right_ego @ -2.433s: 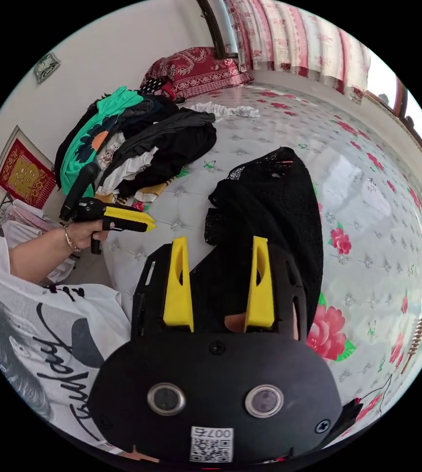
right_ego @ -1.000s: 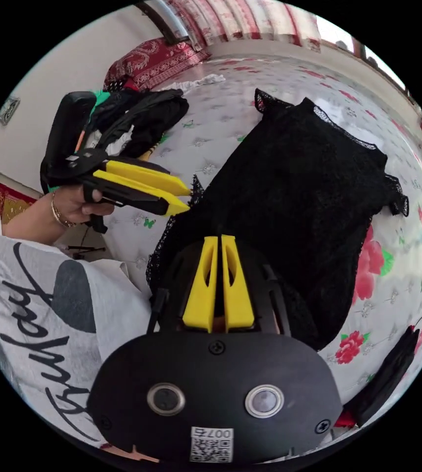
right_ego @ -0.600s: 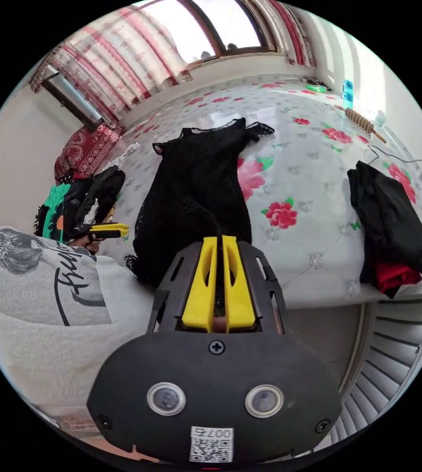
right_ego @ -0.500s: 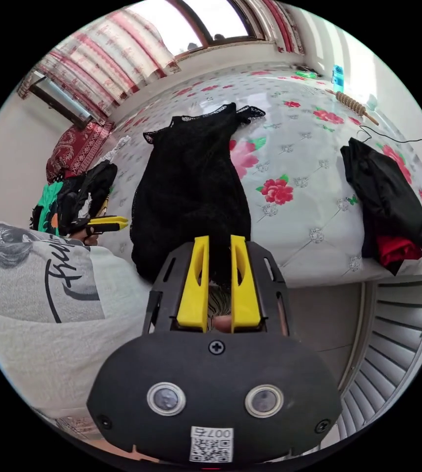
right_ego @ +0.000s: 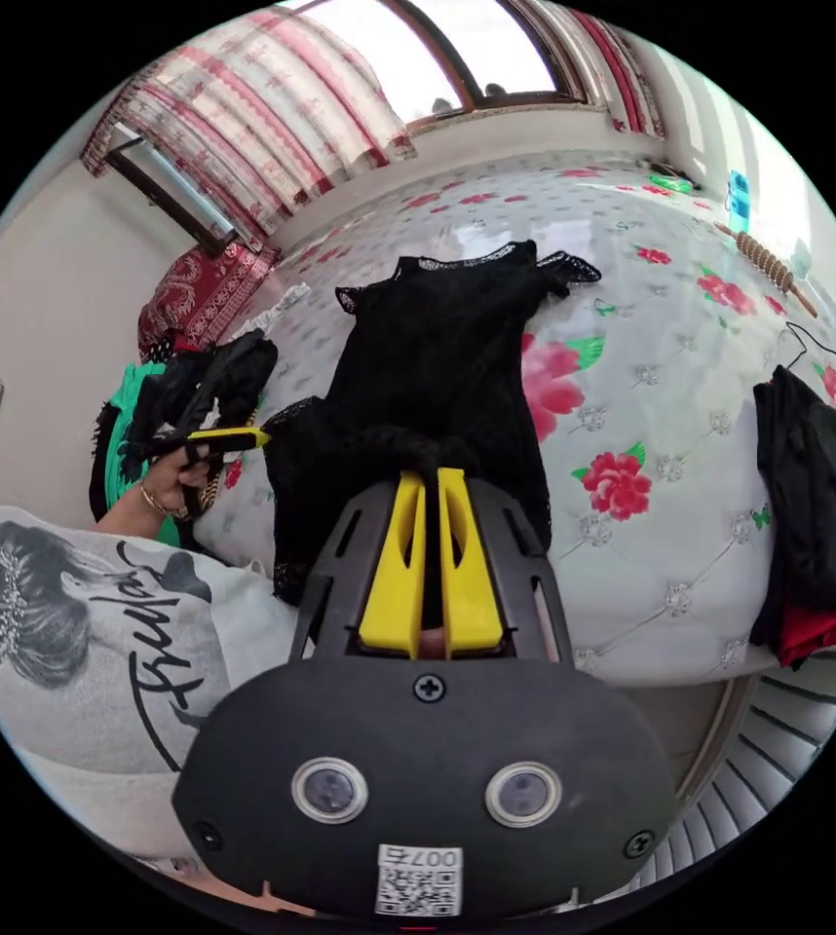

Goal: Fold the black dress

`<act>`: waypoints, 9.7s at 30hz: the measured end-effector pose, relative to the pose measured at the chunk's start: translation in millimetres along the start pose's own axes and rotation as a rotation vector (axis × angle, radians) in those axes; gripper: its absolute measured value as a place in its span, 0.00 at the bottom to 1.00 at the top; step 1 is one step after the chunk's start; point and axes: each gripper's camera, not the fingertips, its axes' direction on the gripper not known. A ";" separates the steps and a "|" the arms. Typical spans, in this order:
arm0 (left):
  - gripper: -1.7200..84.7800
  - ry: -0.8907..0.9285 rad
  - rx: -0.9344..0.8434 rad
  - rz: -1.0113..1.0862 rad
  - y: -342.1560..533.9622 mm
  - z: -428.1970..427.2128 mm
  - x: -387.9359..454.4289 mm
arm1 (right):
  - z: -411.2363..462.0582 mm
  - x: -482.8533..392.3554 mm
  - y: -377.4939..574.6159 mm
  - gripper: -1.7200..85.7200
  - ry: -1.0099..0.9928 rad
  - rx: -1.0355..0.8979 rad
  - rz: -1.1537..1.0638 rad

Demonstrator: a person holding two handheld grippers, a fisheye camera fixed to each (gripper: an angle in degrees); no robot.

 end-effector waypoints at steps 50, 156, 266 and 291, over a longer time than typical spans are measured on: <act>0.01 -0.127 0.049 0.149 -1.6 -6.0 85.7 | 152.5 -167.9 -48.0 0.10 0.157 -0.191 -0.298; 0.01 0.017 0.104 0.355 170.9 -171.4 65.3 | -221.1 11.3 140.5 0.02 0.153 0.251 0.086; 0.12 -0.338 -0.132 0.103 246.4 -19.8 48.3 | 100.4 -150.8 -36.1 0.12 0.300 -0.485 -0.743; 0.01 -0.227 0.045 -0.099 266.8 -93.6 23.3 | 9.8 73.4 48.9 0.05 -0.173 -0.270 -0.059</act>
